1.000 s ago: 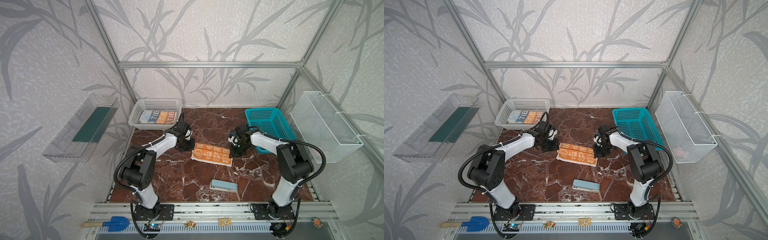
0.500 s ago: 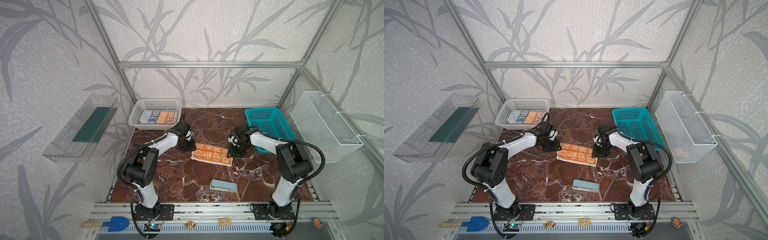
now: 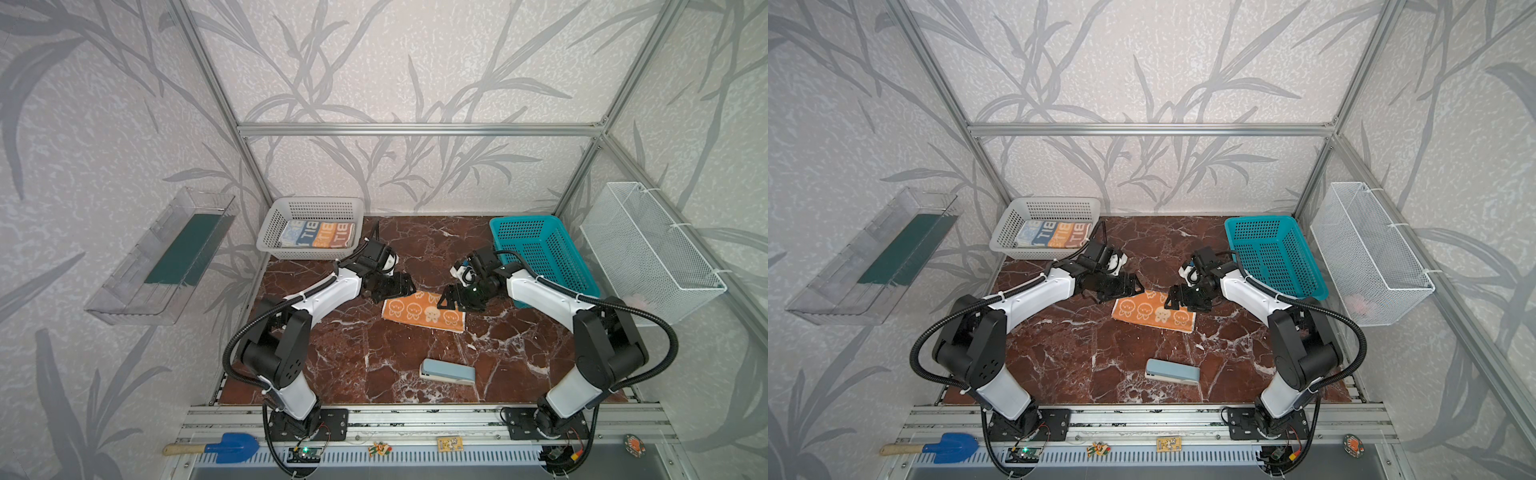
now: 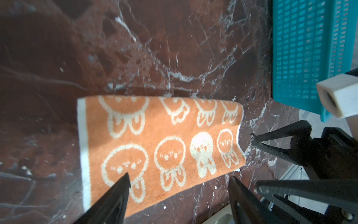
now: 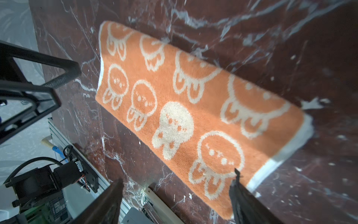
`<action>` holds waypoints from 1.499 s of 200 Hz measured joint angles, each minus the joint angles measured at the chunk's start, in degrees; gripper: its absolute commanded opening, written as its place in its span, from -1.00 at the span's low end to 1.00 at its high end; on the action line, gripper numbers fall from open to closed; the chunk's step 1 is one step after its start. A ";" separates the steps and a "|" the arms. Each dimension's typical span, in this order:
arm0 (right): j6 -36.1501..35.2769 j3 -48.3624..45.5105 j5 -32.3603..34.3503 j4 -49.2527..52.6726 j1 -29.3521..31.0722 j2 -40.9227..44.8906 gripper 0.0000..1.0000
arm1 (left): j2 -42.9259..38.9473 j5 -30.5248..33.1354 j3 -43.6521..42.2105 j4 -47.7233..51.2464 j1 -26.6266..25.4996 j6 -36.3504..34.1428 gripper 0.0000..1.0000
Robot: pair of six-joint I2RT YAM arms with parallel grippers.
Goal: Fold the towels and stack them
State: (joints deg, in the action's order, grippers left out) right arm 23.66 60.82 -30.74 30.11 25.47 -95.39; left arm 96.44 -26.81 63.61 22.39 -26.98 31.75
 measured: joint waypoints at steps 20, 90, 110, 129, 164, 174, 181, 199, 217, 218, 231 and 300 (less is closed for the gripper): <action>1.49 -2.80 -1.36 -2.43 0.33 -1.97 0.92 | 0.85 -0.37 -3.48 -0.59 -0.28 1.05 0.71; 1.36 -3.02 -3.17 -4.76 0.02 -4.76 0.98 | 2.97 0.42 -4.57 0.81 0.42 -0.13 0.98; 0.50 -1.57 -2.16 -2.86 0.09 -4.70 0.98 | 2.97 2.80 -0.90 4.94 0.42 -2.38 0.99; -0.22 -0.07 -1.18 -0.94 -0.24 -3.74 0.98 | 2.97 5.05 3.80 8.79 0.59 -4.94 0.99; -1.90 1.86 0.09 1.51 -1.90 -1.31 0.98 | 5.97 8.66 10.80 14.86 1.31 -9.20 0.99; -2.29 1.86 0.44 1.75 -2.05 -1.33 0.98 | 7.56 9.29 11.30 15.98 1.38 -10.05 0.99; -2.49 1.84 0.74 2.05 -2.25 -1.40 0.98 | 8.70 9.73 11.30 16.76 1.51 -10.56 0.99; -2.78 1.68 1.20 2.34 -2.38 -1.44 0.98 | 11.43 10.51 11.30 18.45 1.60 -11.41 0.99; -2.99 1.18 1.36 2.32 -2.38 -1.46 0.98 | 13.27 10.69 11.30 19.17 1.64 -11.78 0.98; -2.99 1.11 1.38 2.32 -2.38 -1.55 0.98 | 13.31 10.69 11.30 19.17 1.62 -11.78 0.98; -3.10 0.74 1.38 2.03 -2.38 -2.32 0.98 | 14.03 10.73 11.32 19.23 1.62 -11.82 0.92; -0.81 -1.64 0.66 -2.01 -1.01 -5.51 0.98 | 15.78 11.89 12.94 20.57 0.87 -12.26 0.68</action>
State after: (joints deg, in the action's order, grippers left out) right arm 22.85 59.18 -30.09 28.10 24.47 -100.90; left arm 112.22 -14.92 76.55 42.96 -26.11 19.49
